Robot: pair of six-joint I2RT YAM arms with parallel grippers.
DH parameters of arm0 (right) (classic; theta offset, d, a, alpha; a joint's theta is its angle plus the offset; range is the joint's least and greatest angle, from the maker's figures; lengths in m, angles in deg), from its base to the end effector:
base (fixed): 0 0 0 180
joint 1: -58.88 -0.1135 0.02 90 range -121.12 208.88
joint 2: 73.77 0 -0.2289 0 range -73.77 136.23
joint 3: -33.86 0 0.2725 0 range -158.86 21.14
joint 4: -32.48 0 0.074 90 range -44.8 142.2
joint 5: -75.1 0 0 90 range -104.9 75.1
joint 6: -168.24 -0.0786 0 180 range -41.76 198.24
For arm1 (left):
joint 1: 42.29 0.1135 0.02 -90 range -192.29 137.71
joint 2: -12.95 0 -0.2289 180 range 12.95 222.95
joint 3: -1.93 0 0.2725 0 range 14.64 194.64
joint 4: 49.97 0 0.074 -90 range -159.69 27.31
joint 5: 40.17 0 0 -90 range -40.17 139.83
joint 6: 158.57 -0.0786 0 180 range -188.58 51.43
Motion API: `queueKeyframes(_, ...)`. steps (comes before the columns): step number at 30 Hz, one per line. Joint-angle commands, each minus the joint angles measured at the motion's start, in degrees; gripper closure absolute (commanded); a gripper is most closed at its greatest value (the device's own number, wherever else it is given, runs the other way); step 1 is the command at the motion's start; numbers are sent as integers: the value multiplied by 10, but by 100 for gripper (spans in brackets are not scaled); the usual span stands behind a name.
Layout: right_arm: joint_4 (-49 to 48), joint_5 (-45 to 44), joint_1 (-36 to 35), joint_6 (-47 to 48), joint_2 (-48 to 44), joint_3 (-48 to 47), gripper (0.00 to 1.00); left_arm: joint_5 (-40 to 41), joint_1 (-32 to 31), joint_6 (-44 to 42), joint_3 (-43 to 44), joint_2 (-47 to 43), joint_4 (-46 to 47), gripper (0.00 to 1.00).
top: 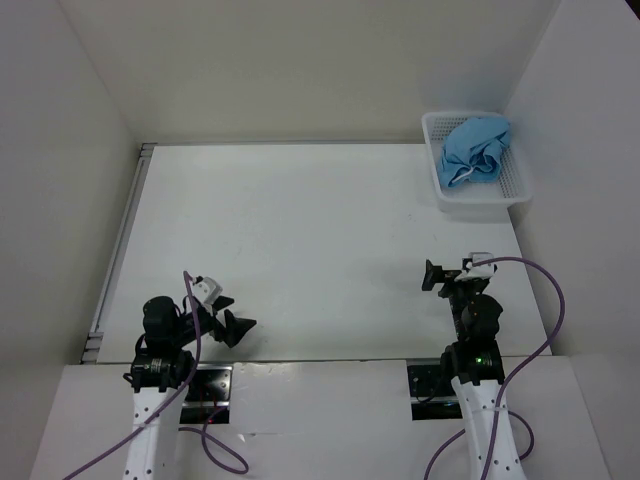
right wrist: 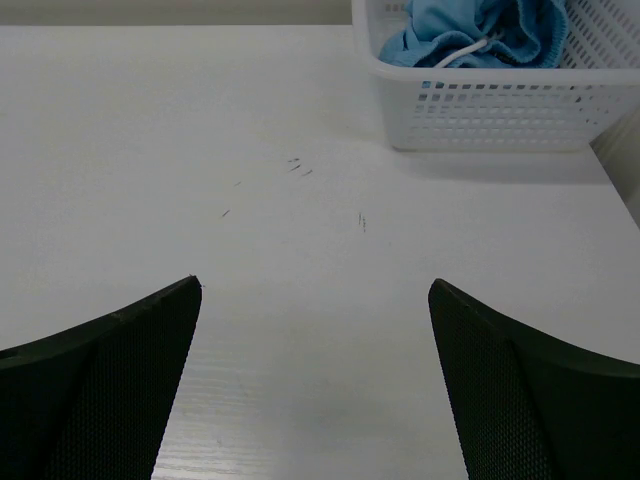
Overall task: Fold and stack the shorts
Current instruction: Grab the shorts from the pile
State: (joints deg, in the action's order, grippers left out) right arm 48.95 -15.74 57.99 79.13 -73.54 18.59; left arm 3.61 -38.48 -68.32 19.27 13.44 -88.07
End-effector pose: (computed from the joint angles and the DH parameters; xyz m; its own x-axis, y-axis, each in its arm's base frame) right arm 0.2068 0.0021 0.1813 -0.0249 -0.0159 -0.9996 -0.0013 0.9999 -0.0159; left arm 0.1750 -0.0452 0.1479 -0.3644 -0.0273 -0.9309 0.6239 0.7350 -0.2657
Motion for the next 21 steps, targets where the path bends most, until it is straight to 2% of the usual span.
queueKeyframes(1, -36, -7, -3, -5, -8, 25, 1, -4, -3, -3, 17, -22, -8, 1)
queueKeyframes(4, -36, -7, -3, -5, -8, 25, 1, -9, -3, -3, 17, -22, 0, 1)
queueKeyframes(7, -36, -2, -3, -5, -8, 25, 1, -50, -3, -3, 7, -22, 26, 1)
queueKeyframes(9, -36, 98, -3, 80, -8, 13, 1, -77, -3, -3, 0, -22, 52, 1)
queueKeyframes(10, -51, 192, -3, 186, -8, 7, 0, -77, -3, -3, -5, -22, 59, 1)
queueKeyframes(11, -79, 364, -3, 391, -8, 7, 0, -67, -3, -3, -10, -22, 66, 1)
queueKeyframes(12, -68, 461, -3, 618, -8, 7, 0, -56, -3, -3, -15, -22, 105, 1)
queueKeyframes(13, 21, 512, -3, 887, -8, 21, 3, -47, -3, -3, -21, -22, 142, 1)
queueKeyframes(14, -13, 508, -25, 909, 5, 27, 0, -26, -3, -3, -21, -22, 211, 1)
queueKeyframes(16, -26, 487, -31, 988, -8, 27, 0, -10, -8, -3, -21, -22, 282, 1)
queueKeyframes(17, -43, 474, -31, 1013, -8, 19, 0, 16, -8, -3, -21, -22, 359, 1)
queueKeyframes(18, -93, 447, -31, 965, -1, 18, 2, 33, -14, -3, -13, -10, 379, 1)
queueKeyframes(19, -213, 437, -31, 913, -1, 24, 2, 52, -14, -3, 5, 2, 393, 1)
queueKeyframes(20, -232, 432, -31, 872, -1, 7, 2, 96, -21, -3, 20, 46, 411, 1)
queueKeyframes(21, -224, 418, -31, 867, 37, -14, 2, 120, -28, -3, 40, 79, 411, 1)
